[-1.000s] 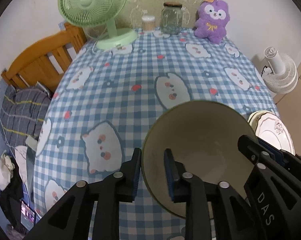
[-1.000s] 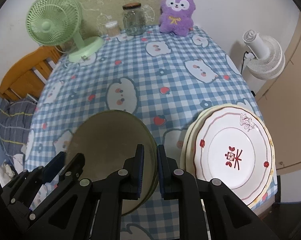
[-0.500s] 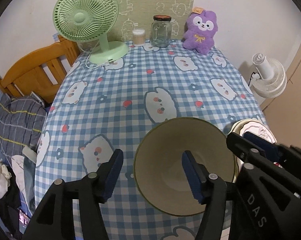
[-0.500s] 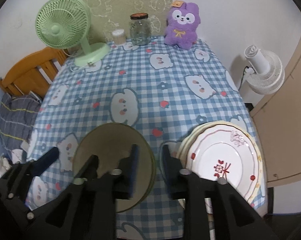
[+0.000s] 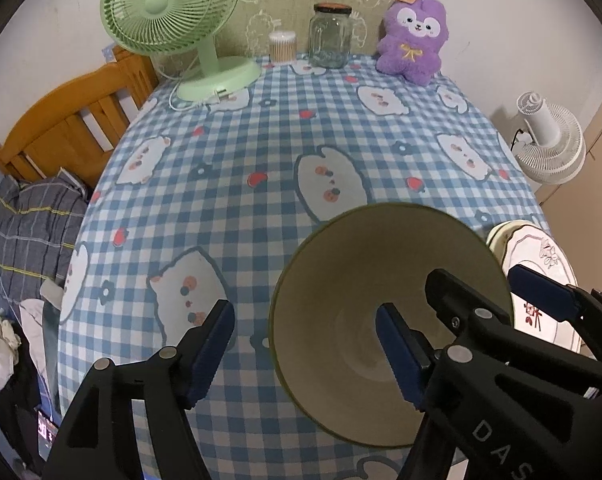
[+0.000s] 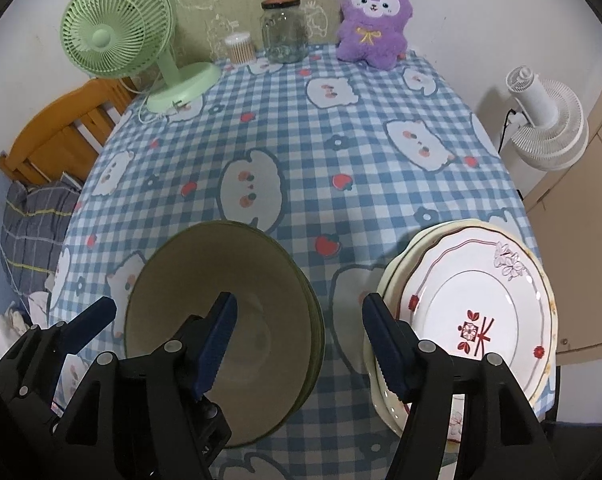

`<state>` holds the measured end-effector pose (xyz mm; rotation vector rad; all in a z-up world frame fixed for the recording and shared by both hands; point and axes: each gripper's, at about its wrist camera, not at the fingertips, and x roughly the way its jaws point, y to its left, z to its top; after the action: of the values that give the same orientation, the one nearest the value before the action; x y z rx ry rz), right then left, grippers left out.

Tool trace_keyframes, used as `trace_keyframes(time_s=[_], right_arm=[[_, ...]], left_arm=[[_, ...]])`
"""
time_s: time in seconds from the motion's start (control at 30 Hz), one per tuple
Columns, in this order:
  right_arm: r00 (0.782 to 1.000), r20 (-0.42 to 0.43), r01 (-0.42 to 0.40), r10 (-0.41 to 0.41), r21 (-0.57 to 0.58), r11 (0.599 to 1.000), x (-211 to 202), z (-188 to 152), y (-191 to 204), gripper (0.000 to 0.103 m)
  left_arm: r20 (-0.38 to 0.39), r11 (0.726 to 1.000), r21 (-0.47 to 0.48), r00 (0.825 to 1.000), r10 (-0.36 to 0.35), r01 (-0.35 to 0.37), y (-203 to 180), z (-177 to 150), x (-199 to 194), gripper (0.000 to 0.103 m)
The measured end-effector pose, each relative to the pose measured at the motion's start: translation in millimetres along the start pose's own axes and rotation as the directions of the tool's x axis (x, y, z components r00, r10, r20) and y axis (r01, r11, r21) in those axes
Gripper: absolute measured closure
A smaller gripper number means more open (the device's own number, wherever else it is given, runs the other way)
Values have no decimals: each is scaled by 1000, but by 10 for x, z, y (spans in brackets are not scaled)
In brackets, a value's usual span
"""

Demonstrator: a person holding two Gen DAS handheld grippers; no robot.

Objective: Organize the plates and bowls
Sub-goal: 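Carry the held bowl over the plate stack with both grippers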

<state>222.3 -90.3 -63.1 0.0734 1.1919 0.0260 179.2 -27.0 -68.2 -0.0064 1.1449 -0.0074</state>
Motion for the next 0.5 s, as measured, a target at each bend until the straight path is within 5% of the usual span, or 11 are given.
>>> trace_keyframes(time_s=[0.5], right_arm=[[999,-48,9,-10,-32,999,353,-2,53,34]], left_arm=[[-64,999,-31,998,-14,12,82,-53,327,28]])
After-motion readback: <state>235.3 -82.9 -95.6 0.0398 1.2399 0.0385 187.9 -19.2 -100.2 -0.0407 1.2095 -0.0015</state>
